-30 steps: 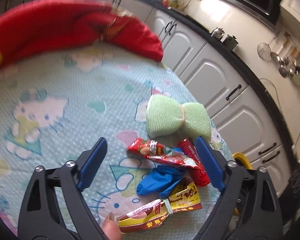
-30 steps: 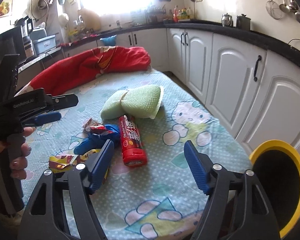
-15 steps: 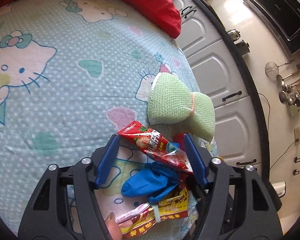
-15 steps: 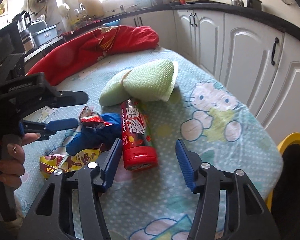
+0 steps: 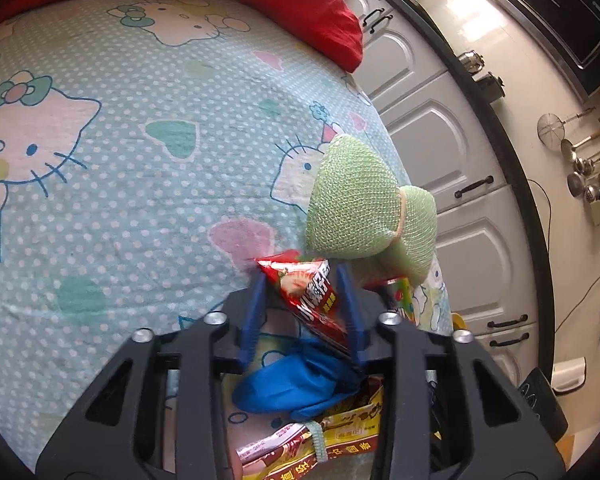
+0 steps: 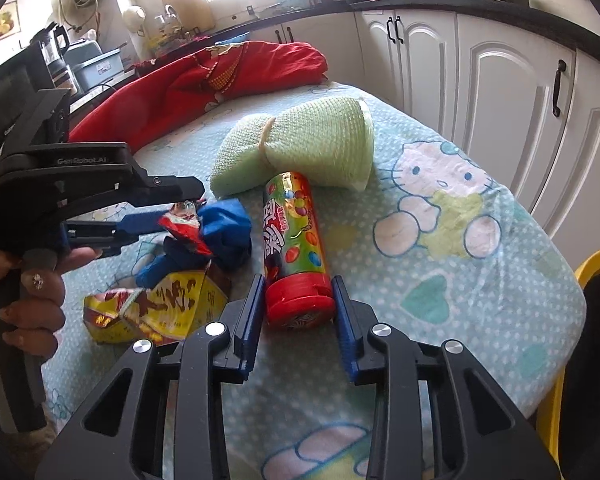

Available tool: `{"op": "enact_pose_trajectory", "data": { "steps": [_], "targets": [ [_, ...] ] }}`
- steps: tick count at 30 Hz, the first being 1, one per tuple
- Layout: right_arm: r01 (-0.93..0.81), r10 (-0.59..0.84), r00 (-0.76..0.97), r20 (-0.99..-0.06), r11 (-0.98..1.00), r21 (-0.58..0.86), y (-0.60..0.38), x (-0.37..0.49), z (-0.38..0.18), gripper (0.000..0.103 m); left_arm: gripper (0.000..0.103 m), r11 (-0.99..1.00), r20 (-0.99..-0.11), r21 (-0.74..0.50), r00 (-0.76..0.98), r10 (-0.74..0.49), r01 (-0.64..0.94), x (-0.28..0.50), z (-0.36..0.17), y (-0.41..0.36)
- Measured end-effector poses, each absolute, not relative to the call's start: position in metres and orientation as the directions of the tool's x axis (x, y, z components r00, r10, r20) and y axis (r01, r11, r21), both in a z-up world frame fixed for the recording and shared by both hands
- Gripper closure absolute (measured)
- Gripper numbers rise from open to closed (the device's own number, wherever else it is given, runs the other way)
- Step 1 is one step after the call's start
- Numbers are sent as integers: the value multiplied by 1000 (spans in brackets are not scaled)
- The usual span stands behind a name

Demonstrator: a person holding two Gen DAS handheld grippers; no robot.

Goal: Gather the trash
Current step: 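Grasp the red-white wrapper with the left tool while the right tool grasps the red candy tube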

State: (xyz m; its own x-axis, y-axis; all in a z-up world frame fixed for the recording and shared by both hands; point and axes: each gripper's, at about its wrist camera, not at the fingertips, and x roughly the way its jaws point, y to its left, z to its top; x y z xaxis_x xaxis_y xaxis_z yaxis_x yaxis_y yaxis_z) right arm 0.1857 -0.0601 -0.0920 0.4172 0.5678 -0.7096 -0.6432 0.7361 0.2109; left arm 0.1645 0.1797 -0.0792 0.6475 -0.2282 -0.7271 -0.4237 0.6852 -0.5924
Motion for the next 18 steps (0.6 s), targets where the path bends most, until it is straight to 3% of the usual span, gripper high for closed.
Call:
{"op": "enact_pose_trajectory", "data": {
  "steps": [7, 18],
  "targets": [
    [-626, 559, 440, -703, 752, 207, -78, 175, -89, 72, 92, 739, -700, -567, 685, -201, -363, 160, -61, 165],
    [-579, 557, 501, -663, 785, 222, -115, 170, -76, 73, 93, 814, -646, -512, 748, -153, -275, 149, -23, 135]
  ]
}}
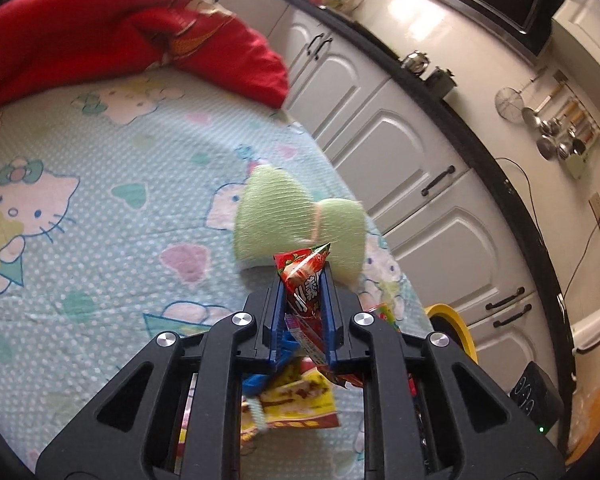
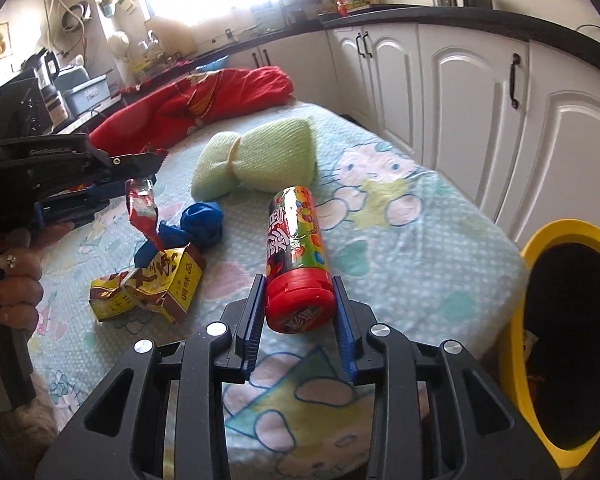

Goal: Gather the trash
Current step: 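Grasp the red-white wrapper with the left tool while the right tool grasps the red candy tube, then carry the red-white wrapper with the left tool while the right tool carries the red tube to the bin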

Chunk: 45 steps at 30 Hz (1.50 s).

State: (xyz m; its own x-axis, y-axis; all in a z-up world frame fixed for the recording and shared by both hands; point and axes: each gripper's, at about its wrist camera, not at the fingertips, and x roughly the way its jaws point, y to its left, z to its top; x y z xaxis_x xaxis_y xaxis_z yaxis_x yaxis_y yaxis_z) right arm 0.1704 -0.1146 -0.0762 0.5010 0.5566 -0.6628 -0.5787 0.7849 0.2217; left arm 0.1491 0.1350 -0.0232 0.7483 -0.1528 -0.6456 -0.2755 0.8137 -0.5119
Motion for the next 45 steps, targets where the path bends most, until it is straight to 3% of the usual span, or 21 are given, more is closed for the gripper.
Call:
{"op": "enact_pose_trajectory", "data": {
  "steps": [45],
  "targets": [
    [-366, 411, 678, -610, 908, 204, -275, 173, -45, 73, 93, 952, -578, -302, 784, -226, 52, 180, 13, -53]
  ]
}}
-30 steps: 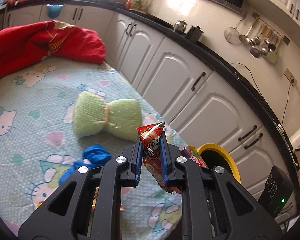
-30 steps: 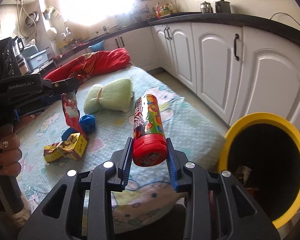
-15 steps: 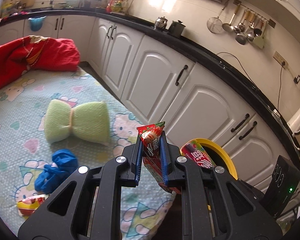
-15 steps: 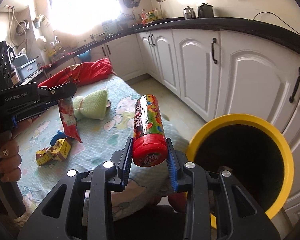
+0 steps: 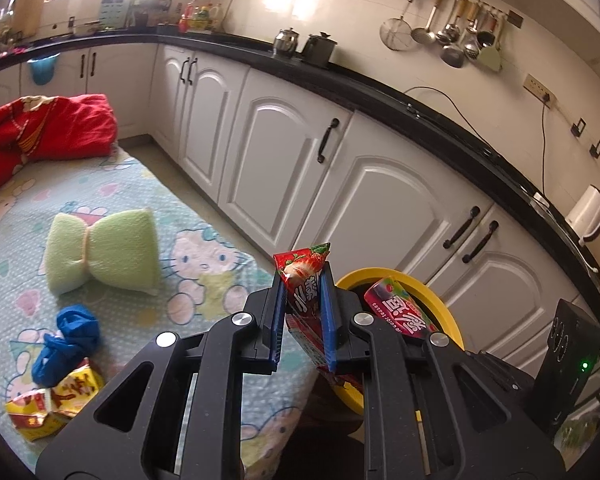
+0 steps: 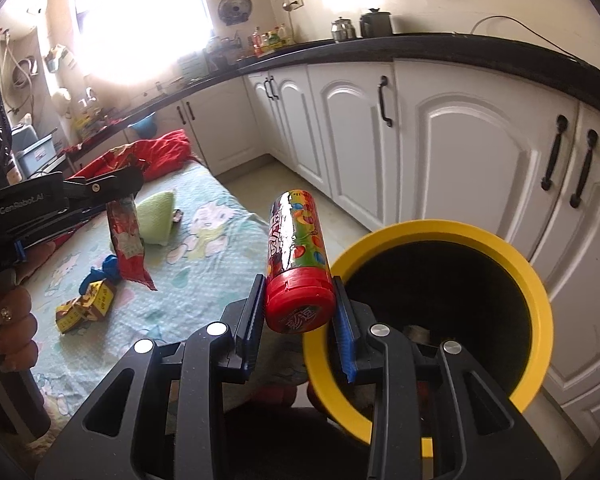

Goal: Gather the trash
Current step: 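Carry the red-white wrapper with the left tool while the right tool carries the red tube to the bin, then open both tools over the bin to drop the wrapper and tube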

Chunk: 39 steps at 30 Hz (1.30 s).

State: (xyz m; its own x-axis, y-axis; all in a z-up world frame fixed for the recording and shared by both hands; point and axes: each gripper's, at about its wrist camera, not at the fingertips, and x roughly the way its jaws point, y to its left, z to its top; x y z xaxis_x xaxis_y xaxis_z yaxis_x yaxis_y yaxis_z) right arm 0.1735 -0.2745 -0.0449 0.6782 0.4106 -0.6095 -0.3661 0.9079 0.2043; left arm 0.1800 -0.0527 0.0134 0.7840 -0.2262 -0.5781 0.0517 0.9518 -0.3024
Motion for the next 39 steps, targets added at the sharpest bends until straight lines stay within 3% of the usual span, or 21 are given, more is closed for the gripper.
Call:
{"op": "enact_pose_trajectory", "data": {
  "steps": [39],
  "targets": [
    [-158, 287, 693, -662, 955, 249, -368, 181, -85, 73, 92, 942, -623, -254, 708, -332, 219, 199, -28, -152]
  ]
}}
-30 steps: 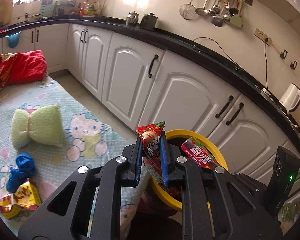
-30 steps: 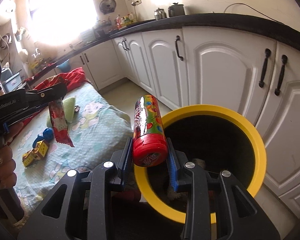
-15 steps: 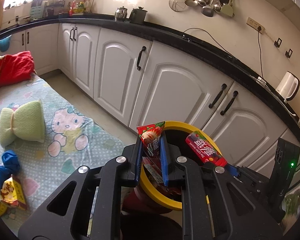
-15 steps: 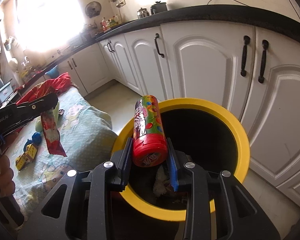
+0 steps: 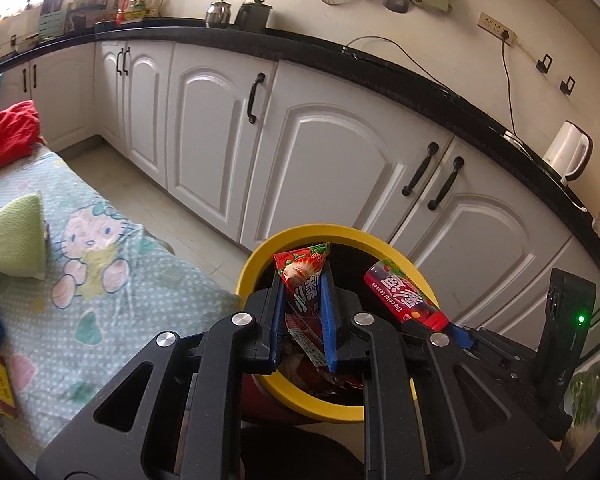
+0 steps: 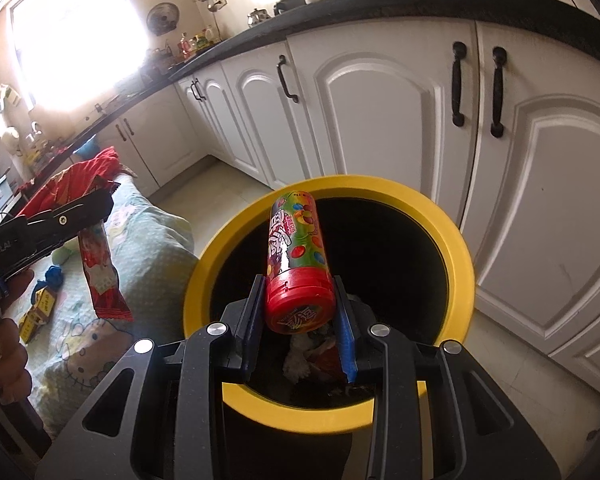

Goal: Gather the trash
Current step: 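Open both tools over the bin to drop the wrapper and tube, then move both tools back to the bed toward the blue glove and yellow packets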

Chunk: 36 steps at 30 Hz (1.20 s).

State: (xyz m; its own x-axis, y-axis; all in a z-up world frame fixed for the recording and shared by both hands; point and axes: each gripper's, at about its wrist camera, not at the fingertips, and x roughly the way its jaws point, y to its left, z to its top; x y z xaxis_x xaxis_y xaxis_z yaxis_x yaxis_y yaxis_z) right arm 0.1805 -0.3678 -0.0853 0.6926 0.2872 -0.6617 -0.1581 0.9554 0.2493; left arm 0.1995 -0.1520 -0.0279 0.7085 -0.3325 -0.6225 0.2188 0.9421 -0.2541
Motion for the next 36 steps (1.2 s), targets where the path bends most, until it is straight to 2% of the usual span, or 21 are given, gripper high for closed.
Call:
{"op": "enact_pose_trajectory", "data": {
  "steps": [20, 23, 27, 29, 31, 34, 36],
  "targets": [
    [-96, 231, 649, -725, 970, 223, -382, 185, -114, 73, 91, 932, -664, -260, 654, -363, 253, 223, -64, -183],
    [-95, 226, 646, -729, 971, 218, -381, 186, -115, 72, 89, 931, -672, -263, 644, -364, 253, 227, -69, -185],
    [-83, 219, 643, -734, 972, 218, -383, 187, -117, 71, 81, 932, -682, -268, 636, -361, 243, 228, -74, -184],
    [-74, 212, 645, -734, 974, 216, -384, 187, -116, 62, 74, 933, -687, -273, 632, -359, 233, 229, -76, -181],
    [-67, 203, 654, -729, 975, 212, -385, 187, -114, 59, 60, 935, -692, -279, 629, -355, 221, 229, -77, -177],
    [-57, 192, 664, -723, 977, 207, -386, 186, -111, 56, 53, 937, -691, -282, 635, -346, 204, 228, -77, -170],
    [-49, 183, 673, -716, 978, 204, -386, 186, -109, 52, 41, 938, -688, -286, 640, -343, 196, 226, -75, -165]
  ]
}}
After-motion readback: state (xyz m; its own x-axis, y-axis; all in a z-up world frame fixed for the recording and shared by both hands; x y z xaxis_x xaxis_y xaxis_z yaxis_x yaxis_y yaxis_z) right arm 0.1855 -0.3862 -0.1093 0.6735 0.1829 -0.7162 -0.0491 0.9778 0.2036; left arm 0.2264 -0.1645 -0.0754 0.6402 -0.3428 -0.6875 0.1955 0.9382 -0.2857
